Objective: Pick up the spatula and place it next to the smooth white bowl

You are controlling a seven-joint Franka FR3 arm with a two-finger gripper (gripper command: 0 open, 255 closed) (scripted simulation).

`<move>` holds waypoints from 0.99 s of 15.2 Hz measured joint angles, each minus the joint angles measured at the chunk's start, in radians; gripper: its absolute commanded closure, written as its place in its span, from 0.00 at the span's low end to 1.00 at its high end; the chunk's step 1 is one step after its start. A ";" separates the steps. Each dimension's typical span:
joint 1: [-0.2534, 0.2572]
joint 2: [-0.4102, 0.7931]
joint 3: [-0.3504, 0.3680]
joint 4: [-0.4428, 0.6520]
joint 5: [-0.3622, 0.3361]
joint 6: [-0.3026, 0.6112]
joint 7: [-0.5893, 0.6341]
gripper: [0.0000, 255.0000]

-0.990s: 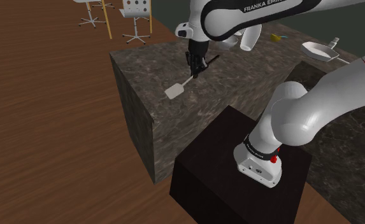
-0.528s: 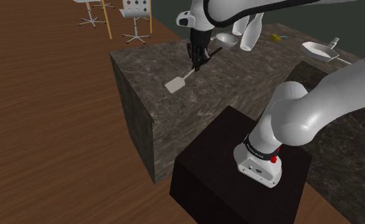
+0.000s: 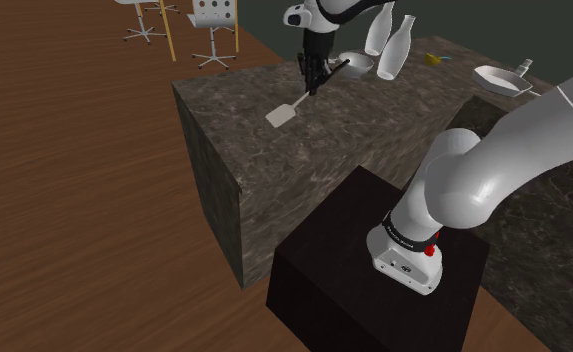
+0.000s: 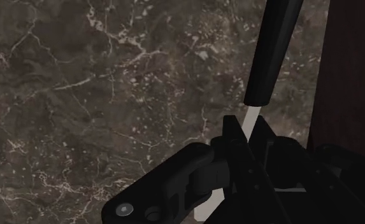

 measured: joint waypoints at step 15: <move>-0.088 0.454 -0.248 0.447 0.159 0.011 -0.420 1.00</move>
